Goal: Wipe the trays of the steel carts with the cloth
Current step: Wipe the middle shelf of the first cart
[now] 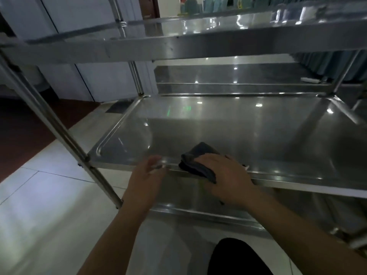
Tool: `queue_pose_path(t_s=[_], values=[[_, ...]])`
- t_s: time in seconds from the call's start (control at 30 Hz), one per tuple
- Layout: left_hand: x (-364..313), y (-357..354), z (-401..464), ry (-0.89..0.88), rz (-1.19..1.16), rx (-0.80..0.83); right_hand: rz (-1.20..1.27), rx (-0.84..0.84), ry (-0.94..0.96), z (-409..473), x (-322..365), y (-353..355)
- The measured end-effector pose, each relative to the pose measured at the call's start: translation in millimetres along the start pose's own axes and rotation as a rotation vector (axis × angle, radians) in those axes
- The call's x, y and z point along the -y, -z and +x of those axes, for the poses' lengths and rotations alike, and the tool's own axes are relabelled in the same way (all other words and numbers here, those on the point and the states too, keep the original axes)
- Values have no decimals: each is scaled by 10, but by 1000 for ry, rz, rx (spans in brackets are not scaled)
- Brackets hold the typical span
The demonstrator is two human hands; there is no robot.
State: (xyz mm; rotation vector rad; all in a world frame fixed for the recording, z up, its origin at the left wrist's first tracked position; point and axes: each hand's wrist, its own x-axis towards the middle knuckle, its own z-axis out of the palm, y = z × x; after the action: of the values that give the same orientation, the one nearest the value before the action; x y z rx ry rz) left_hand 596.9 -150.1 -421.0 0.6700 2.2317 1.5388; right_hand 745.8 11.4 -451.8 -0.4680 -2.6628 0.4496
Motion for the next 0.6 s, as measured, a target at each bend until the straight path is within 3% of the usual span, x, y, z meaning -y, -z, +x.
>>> queue_pose_path(t_s=[0.1, 0.17, 0.23, 0.27, 0.37, 0.47, 0.6], values=[[4, 46, -209, 4, -94, 84, 390, -335, -80, -301, 131, 84], [50, 183, -306, -70, -43, 285, 627, -436, -118, -411, 319, 124], [67, 295, -365, -178, 164, 488, 963, -421, -194, -431, 484, 111], [72, 328, -358, -228, 196, 511, 1172, -375, -243, -410, 529, 75], [-6, 401, -258, -158, -91, 408, 1587, -131, -402, -263, 559, -113], [-35, 502, -72, -61, -319, 374, 1535, 29, -475, -43, 590, -216], [104, 632, 247, 47, -456, 397, 1152, 343, -501, 310, 687, 49]])
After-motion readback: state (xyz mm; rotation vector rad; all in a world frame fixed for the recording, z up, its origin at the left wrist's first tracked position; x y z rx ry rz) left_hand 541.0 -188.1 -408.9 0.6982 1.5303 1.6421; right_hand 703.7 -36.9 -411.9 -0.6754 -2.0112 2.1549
